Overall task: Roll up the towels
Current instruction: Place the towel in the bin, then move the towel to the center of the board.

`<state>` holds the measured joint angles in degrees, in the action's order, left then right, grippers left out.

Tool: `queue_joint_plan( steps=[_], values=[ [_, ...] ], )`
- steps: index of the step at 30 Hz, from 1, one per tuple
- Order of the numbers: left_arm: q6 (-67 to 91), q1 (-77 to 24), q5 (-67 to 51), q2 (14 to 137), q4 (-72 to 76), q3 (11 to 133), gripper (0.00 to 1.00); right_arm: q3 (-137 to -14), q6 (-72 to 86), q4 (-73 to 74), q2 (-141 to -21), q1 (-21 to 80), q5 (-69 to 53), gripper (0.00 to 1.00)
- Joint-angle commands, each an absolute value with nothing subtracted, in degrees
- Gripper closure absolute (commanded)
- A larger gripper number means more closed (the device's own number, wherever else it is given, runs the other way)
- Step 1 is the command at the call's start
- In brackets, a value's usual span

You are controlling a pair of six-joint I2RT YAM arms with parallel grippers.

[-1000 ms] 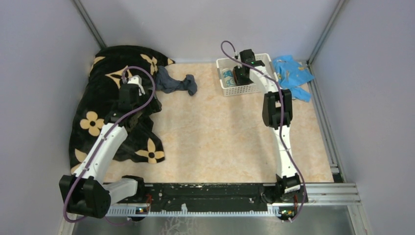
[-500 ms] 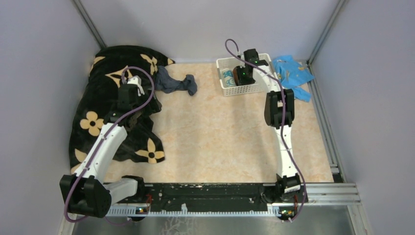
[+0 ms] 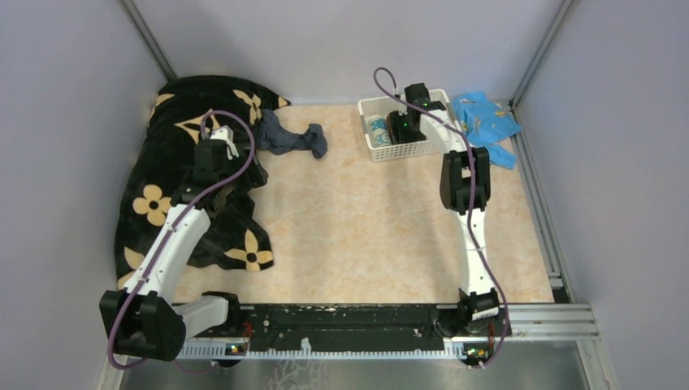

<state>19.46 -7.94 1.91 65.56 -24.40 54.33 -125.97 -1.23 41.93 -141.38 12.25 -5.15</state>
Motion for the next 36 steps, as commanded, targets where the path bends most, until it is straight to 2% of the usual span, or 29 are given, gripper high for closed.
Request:
queue_joint_plan(
  steps=[1, 16, 23, 30, 31, 36],
  values=[
    [19.55, -7.39, 0.98, 65.57, -22.86, 53.79, 0.16, -124.86, -0.45, 42.51, -135.64, 11.65, -3.68, 0.41],
    [19.56, -6.99, 0.35, 65.0, -22.59, 53.65, 0.16, -121.4, -0.23, 40.91, -128.31, 11.54, -3.91, 0.34],
    [19.36, -6.94, -0.46, 64.01, -22.27, 53.22, 0.16, -114.85, 1.32, 38.36, -118.97, 11.58, -5.15, 0.33],
    [20.44, -6.86, -5.9, 68.13, -21.69, 53.9, 0.18, -92.38, 8.68, 26.5, -100.01, 11.72, -10.58, 0.33],
    [20.92, -6.92, -10.03, 71.29, -22.13, 55.33, 0.19, -80.05, 12.49, 19.05, -90.19, 12.45, -12.98, 0.31],
    [23.95, -8.4, -11.84, 75.97, -22.15, 58.76, 0.2, -61.36, 16.85, 9.82, -72.74, 14.66, -13.05, 0.24]
  ],
)
